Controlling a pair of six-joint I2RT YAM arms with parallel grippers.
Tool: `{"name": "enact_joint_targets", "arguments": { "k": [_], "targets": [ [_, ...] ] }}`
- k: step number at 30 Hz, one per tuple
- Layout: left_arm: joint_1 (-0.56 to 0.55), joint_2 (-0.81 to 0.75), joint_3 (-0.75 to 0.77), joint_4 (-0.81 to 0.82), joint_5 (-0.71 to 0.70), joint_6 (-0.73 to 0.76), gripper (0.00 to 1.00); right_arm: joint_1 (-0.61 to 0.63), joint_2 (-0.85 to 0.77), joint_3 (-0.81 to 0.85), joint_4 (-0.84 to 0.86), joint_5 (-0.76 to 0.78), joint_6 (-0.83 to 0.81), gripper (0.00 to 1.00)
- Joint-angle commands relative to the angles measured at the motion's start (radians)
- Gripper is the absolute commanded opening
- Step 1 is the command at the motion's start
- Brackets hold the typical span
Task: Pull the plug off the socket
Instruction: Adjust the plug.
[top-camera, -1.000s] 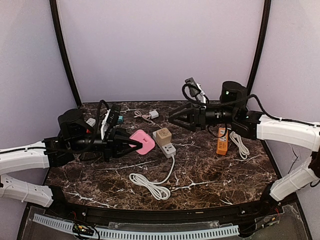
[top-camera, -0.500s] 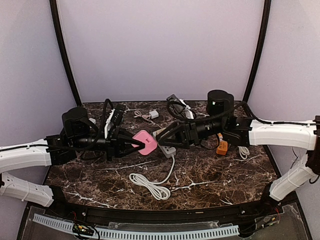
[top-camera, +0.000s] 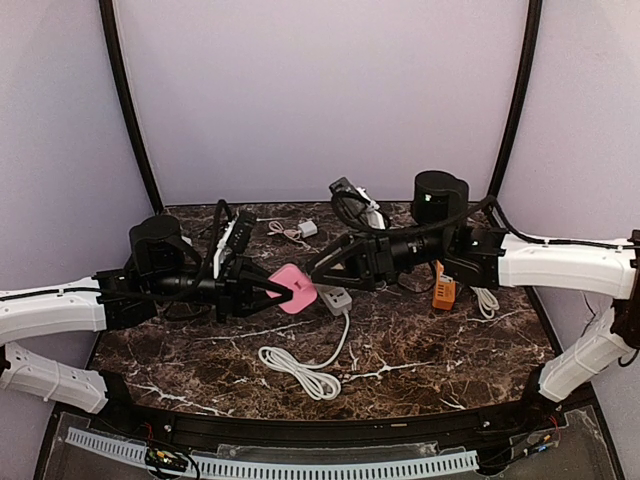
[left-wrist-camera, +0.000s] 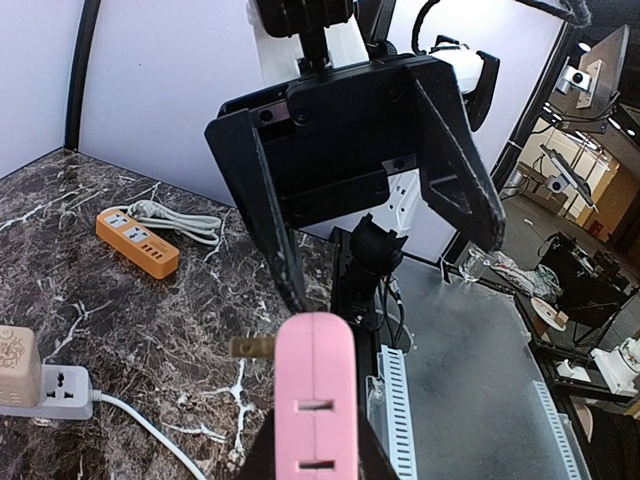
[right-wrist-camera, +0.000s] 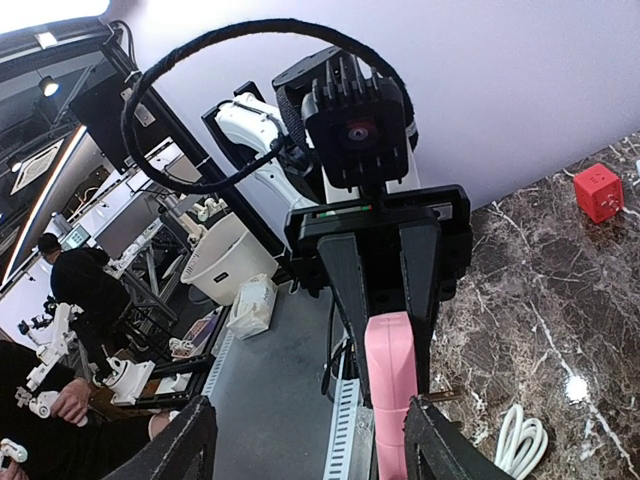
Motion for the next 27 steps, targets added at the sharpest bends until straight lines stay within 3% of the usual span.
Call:
{"name": "enact_joint_targets", "arguments": {
  "k": [1,9,15,22,27],
  "targets": [
    [-0.004,-0.002,0.026,0.008,0.012,-0.004,0.01,0.018,0.017,0.024,0.004,0.014,-0.019,0.63],
    [-0.004,0.002,0.028,0.029,0.015,-0.012,0.01,0.039,0.041,0.003,0.023,0.03,-0.012,0.61],
    [-0.004,0.012,0.033,0.029,-0.017,-0.014,0.01,0.078,0.052,-0.034,0.133,0.017,0.038,0.59],
    [-0.003,0.018,0.045,-0.031,-0.148,-0.02,0.01,0.11,0.046,-0.055,0.162,0.041,0.052,0.48],
    [-0.003,0.018,0.05,-0.052,-0.217,-0.017,0.01,0.126,0.055,-0.057,0.163,0.047,0.059,0.46]
  ]
}}
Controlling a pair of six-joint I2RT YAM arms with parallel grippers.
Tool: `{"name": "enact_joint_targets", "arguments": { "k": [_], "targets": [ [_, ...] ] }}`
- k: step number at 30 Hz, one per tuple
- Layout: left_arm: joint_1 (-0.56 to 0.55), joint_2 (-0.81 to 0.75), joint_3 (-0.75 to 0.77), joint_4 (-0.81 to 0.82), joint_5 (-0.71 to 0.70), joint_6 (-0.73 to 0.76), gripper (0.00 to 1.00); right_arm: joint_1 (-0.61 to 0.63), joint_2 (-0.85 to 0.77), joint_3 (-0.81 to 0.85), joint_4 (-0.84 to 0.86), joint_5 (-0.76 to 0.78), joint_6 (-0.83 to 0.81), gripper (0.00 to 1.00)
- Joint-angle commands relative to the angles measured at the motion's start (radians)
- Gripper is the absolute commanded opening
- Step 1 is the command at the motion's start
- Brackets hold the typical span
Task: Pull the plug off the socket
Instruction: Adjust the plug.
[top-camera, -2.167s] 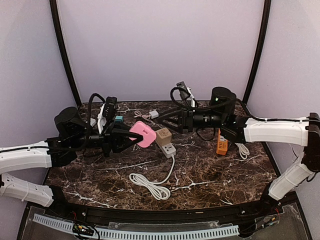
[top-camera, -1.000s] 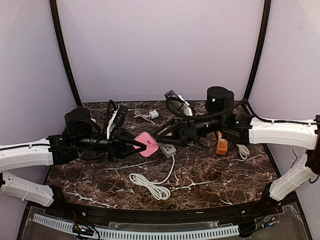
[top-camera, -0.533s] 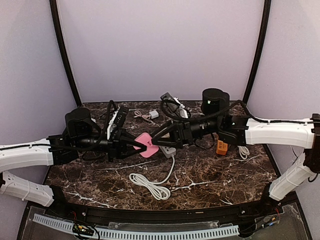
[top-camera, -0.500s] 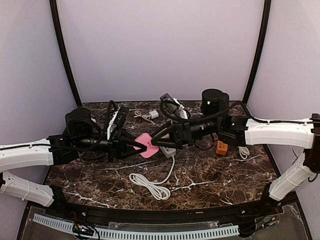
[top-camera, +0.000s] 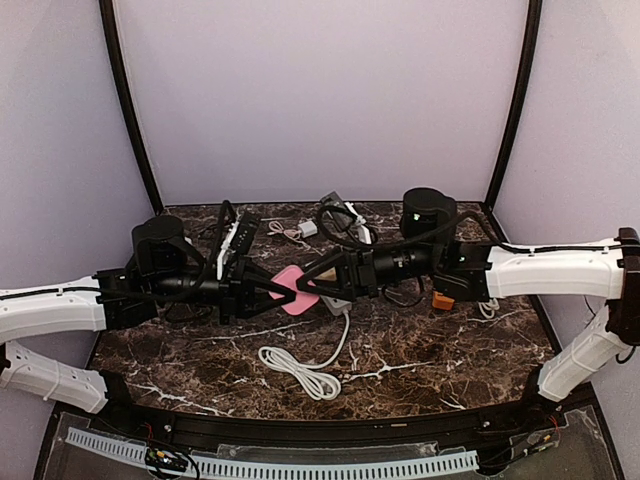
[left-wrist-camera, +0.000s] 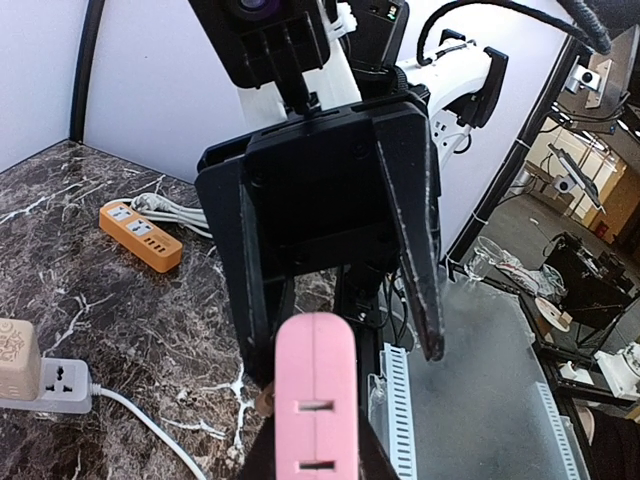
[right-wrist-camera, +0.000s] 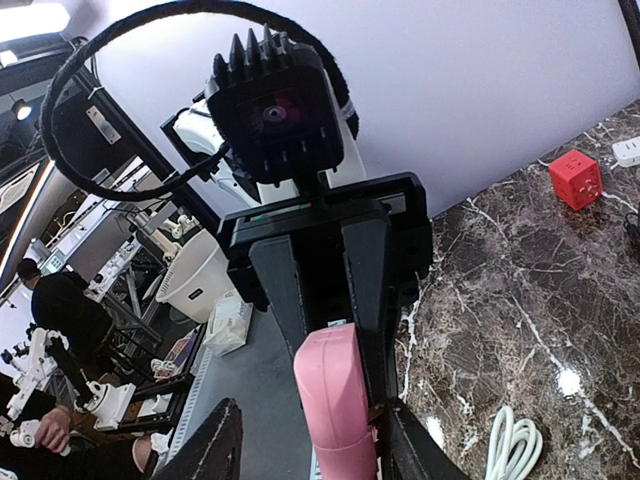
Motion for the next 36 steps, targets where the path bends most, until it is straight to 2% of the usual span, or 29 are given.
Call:
{"name": "enact_joint_targets", "arguments": {
  "k": [1,8,17,24,30,36],
  "targets": [
    [0.013,0.011,0.037,-0.025,-0.168,-0.003,0.01,0.073,0.017,-0.01,0.067,-0.075,0.021,0.45],
    [0.018,-0.004,0.054,-0.067,-0.247,0.023,0.01,0.091,0.038,-0.029,0.097,-0.078,0.044,0.44],
    [0.025,0.004,0.06,-0.028,-0.204,0.024,0.01,0.097,0.052,-0.048,0.152,-0.102,0.082,0.47],
    [0.03,0.001,0.061,-0.015,-0.204,0.017,0.01,0.097,0.06,-0.062,0.22,-0.14,0.132,0.57],
    [0.038,-0.001,0.067,-0.014,-0.215,0.015,0.01,0.096,0.065,-0.074,0.238,-0.148,0.15,0.62],
    [0.038,-0.003,0.075,-0.003,-0.207,0.006,0.01,0.095,0.072,-0.096,0.244,-0.128,0.164,0.72]
  ]
}}
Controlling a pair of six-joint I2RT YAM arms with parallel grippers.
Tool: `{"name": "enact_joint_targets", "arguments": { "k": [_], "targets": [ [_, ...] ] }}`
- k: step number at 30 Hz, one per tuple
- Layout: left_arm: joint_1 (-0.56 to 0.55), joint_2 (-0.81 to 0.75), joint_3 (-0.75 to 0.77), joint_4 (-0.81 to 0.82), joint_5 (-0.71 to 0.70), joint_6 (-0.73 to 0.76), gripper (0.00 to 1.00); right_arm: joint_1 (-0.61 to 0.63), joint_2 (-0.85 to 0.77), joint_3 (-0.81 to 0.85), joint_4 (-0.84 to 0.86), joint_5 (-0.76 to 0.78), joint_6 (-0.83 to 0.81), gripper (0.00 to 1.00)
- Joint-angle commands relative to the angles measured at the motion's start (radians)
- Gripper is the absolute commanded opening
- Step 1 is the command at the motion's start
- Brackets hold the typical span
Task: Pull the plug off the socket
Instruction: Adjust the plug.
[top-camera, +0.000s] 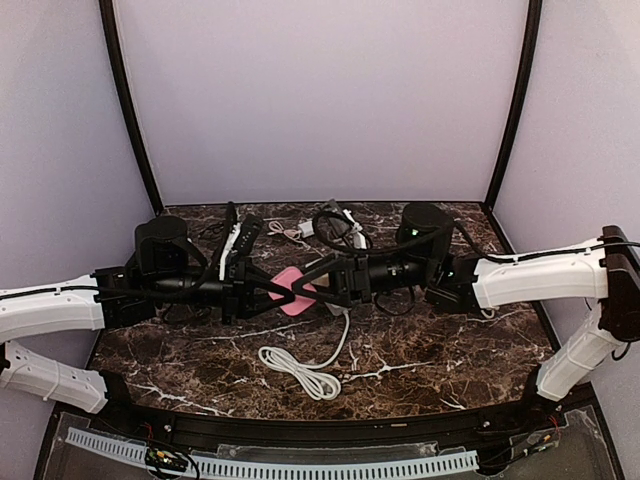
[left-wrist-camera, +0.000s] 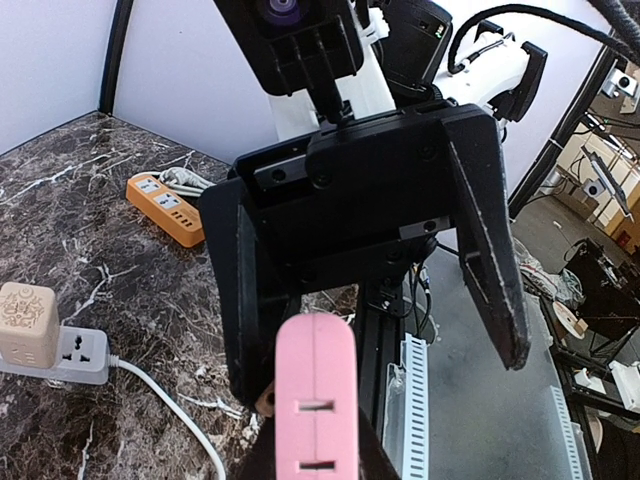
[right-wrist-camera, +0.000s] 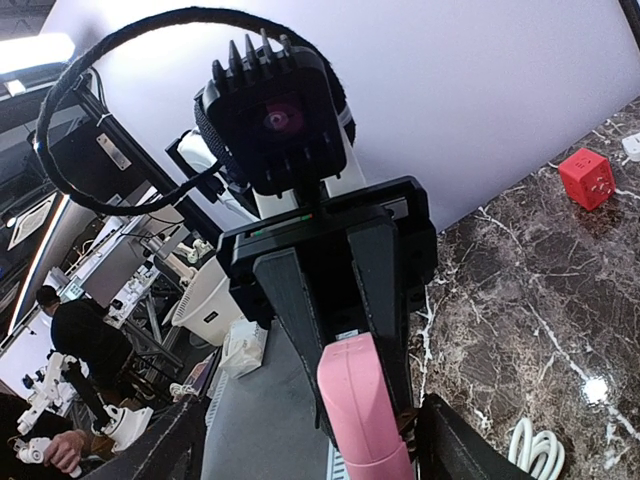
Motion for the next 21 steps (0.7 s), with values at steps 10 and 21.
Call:
{"name": "enact_joint_targets", "arguments": {
  "k": [10,21],
  "targets": [
    [0.06,-0.025,0.061,0.068,-0.123,-0.045,0.01,-0.001,-0.008,-0.08,0.02,-0.141,0.071,0.73],
    [0.073,-0.008,0.056,0.08,-0.06,-0.029,0.01,-0.12,-0.106,-0.092,-0.083,-0.131,-0.003,0.75]
  ]
}}
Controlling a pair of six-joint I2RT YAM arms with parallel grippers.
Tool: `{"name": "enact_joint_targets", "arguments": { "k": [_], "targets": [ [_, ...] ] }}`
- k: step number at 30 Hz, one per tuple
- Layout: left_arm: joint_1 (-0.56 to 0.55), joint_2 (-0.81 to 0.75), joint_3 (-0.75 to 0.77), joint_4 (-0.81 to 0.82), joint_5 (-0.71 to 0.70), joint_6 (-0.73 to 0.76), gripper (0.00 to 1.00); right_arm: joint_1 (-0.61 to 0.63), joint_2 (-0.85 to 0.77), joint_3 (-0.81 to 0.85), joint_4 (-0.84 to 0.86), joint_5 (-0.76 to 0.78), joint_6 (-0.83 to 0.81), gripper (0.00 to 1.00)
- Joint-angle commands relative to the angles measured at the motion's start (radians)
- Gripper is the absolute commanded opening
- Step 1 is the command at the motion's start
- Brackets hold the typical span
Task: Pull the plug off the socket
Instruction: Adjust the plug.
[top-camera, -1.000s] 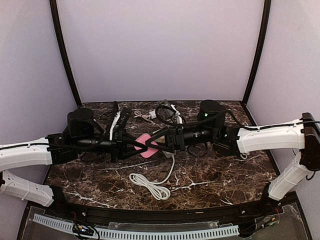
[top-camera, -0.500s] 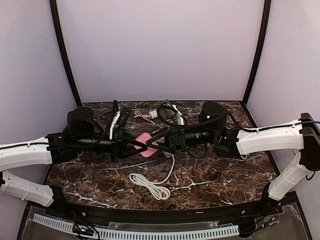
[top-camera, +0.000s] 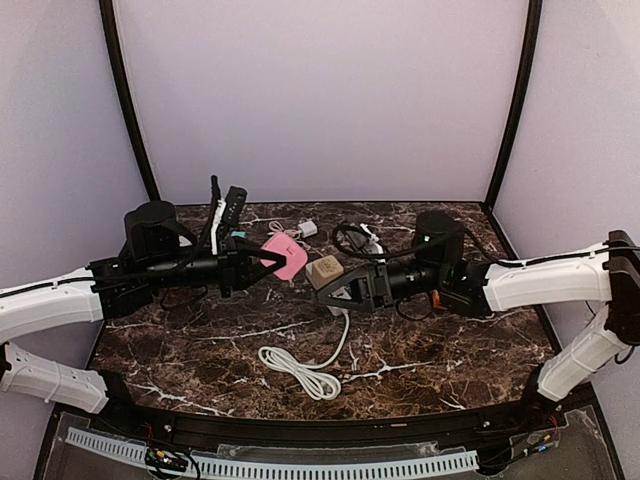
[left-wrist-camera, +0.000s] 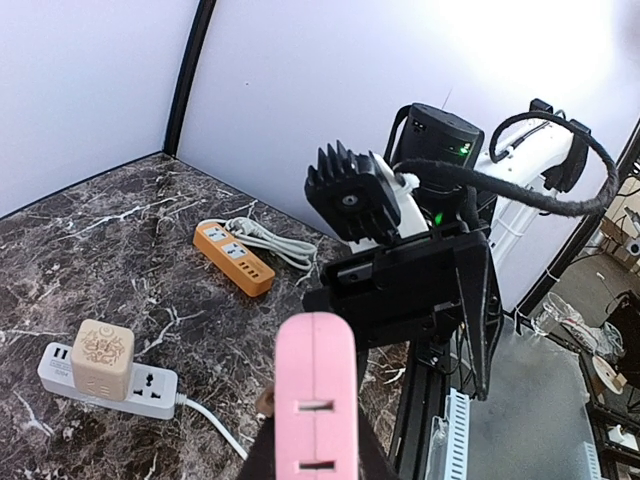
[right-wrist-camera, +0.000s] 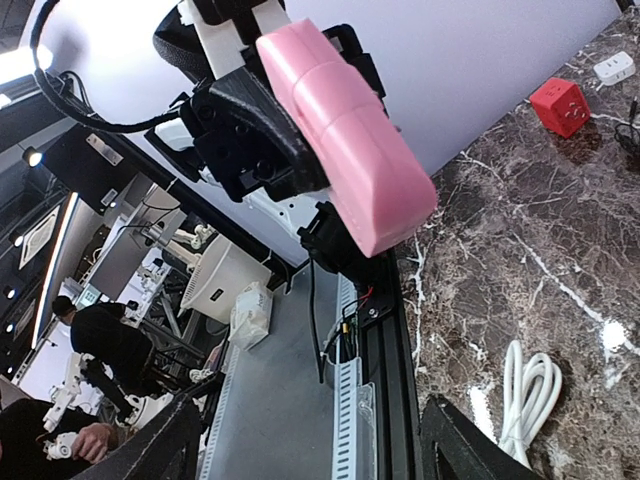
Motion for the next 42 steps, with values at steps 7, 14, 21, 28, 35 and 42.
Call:
{"name": "enact_joint_targets", "arguments": {
  "k": [7,14,21,28,35,42],
  "targets": [
    [0.001,0.017,0.004,0.127,0.152,-0.046,0.01,-0.04,-0.083,0.135,-0.18,0.007,-0.149,0.76],
    [-0.001,0.031,0.005,0.137,0.17,-0.054,0.01,-0.032,-0.037,0.206,-0.125,-0.019,-0.104,0.73],
    [0.0,0.04,0.005,0.158,0.166,-0.061,0.01,0.007,0.004,0.222,-0.069,-0.029,-0.076,0.7],
    [0.0,0.053,0.005,0.16,0.146,-0.061,0.01,0.066,0.069,0.228,-0.01,-0.056,-0.043,0.66],
    [0.001,0.038,0.009,0.134,0.1,-0.044,0.01,0.079,0.081,0.184,0.018,-0.049,-0.032,0.43],
    [0.002,0.032,0.003,0.127,0.135,-0.048,0.01,0.063,0.034,0.19,-0.066,-0.034,-0.09,0.39]
  ]
}}
